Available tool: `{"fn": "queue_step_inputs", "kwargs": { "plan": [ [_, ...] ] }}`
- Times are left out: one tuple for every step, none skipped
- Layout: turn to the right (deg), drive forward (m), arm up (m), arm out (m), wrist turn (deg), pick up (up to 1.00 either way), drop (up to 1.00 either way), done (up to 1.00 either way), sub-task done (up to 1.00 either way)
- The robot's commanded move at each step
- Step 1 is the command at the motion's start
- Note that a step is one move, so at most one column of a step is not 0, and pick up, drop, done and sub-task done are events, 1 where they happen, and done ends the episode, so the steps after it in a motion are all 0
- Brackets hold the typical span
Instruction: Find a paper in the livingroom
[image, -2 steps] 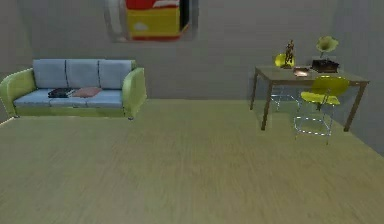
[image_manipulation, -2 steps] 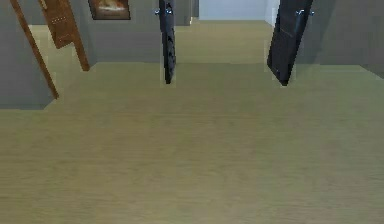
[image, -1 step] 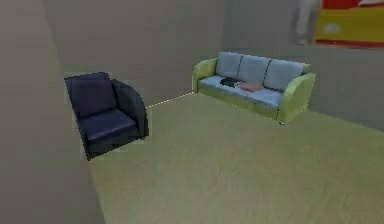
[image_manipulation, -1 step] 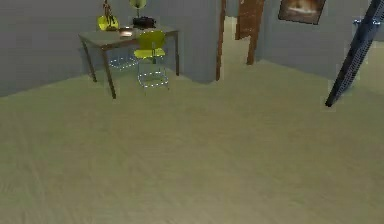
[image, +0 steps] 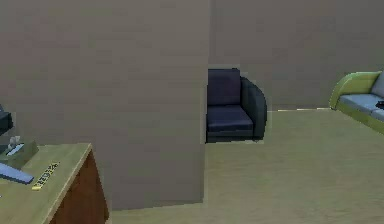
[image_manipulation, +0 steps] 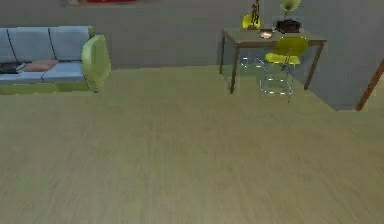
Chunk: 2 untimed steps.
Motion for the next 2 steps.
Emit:
{"fn": "queue_step_inputs", "kwargs": {
  "plan": [
    [0.0, 0.4, 0.0, 0.0, 0.0, 0.0, 0.0, 0.0, 0.0],
    [-45.0, 0.0, 0.0, 0.0, 0.0, 0.0, 0.0, 0.0, 0.0]
  ]
}}
